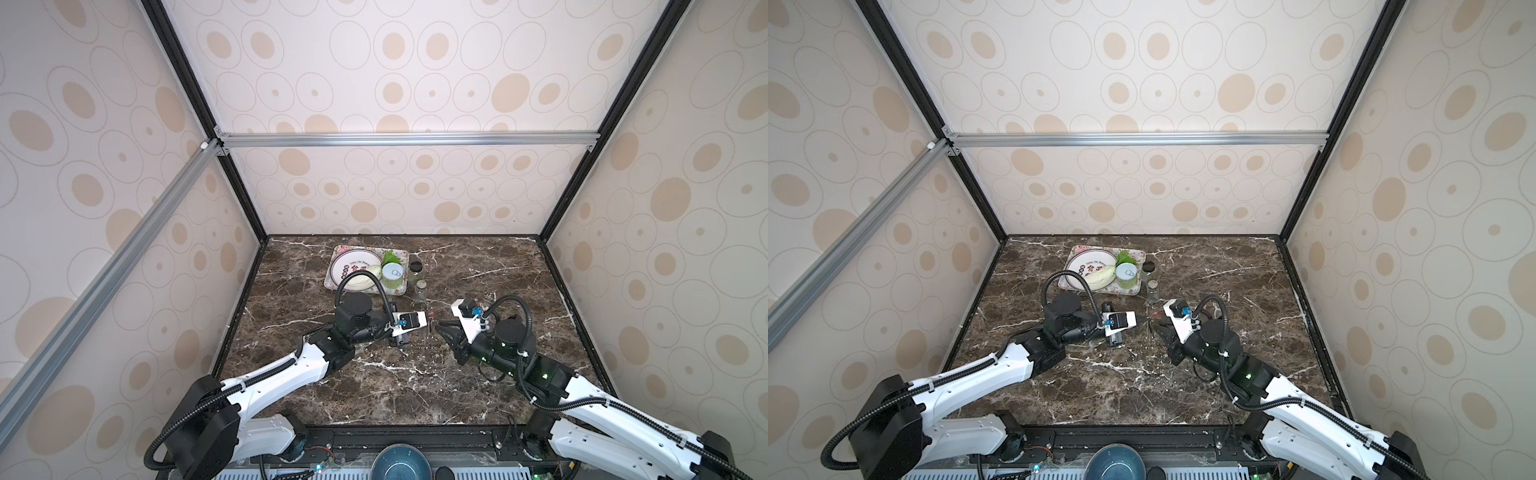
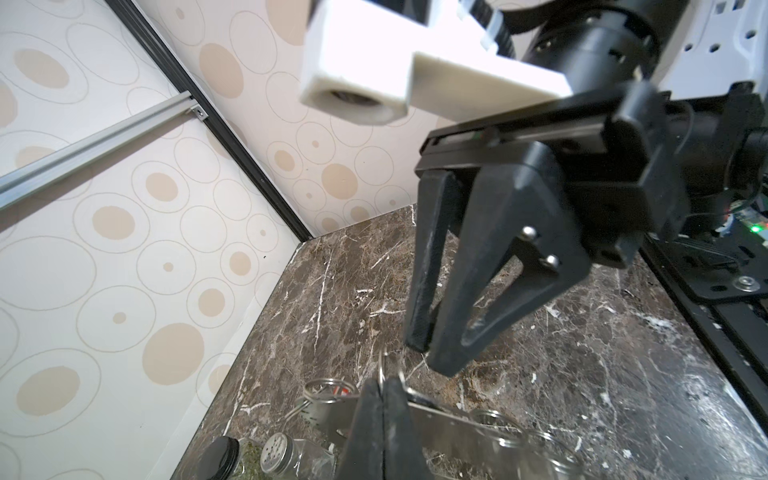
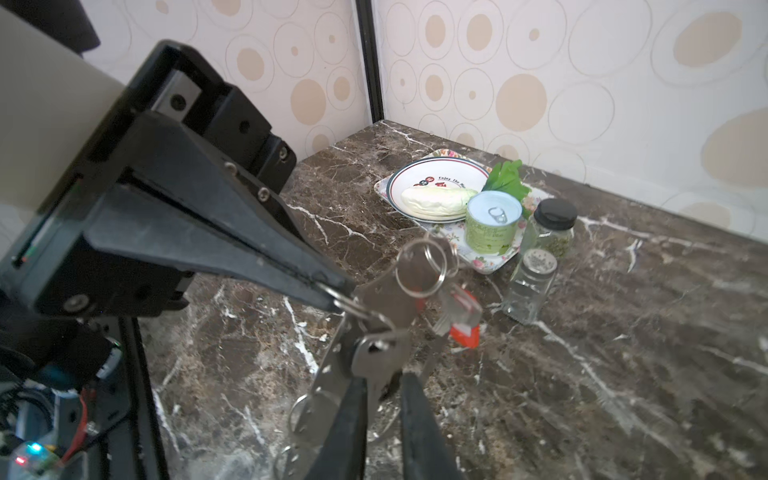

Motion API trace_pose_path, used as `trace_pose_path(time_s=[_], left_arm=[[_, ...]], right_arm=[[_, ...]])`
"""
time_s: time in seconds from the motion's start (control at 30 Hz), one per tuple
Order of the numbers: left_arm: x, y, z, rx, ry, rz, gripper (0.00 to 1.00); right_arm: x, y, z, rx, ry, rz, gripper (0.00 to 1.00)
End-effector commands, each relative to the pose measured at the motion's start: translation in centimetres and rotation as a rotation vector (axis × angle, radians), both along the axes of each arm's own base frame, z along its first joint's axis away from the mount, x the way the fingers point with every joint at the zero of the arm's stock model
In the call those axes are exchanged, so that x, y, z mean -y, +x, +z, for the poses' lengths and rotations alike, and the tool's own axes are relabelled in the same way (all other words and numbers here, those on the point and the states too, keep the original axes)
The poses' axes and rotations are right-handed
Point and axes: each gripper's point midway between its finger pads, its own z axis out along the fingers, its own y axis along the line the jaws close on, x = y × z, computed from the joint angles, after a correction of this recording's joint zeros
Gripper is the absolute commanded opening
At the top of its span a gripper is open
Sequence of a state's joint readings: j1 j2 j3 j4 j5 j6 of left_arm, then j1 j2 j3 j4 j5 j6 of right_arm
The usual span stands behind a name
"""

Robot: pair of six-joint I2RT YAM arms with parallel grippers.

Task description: Put the keys on the keyring

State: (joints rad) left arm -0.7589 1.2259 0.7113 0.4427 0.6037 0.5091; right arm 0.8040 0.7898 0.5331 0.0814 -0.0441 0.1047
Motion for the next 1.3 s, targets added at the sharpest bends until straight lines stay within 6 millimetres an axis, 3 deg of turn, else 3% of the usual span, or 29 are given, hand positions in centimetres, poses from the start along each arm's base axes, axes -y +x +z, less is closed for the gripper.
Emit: trace_pose_path(time_s=[0.0, 0.27, 0.7, 1.27], left_arm=[[0.4, 0.1, 2.3, 0.042, -0.069, 0.001, 0.0], [0.4, -0.4, 3.0, 0.043, -0.1, -0.026, 0.0], [1.4, -2.2, 2.4, 0.021, -0.068, -0.161, 0.0], [1.8, -3.0, 2.0, 0.016, -0.047, -0.213, 0.0]], right_arm=[[0.9, 0.0, 0.1, 0.024, 0.009, -0.035, 0.23], [1.0, -0.6, 0.4, 0.056, 0.026, -0.007, 0.27], [-0.4, -0.6, 0.0, 0.021, 0.017, 0.041, 0.29], [-1.3, -1.4, -0.1, 0.023, 0.036, 0.113, 0.36]])
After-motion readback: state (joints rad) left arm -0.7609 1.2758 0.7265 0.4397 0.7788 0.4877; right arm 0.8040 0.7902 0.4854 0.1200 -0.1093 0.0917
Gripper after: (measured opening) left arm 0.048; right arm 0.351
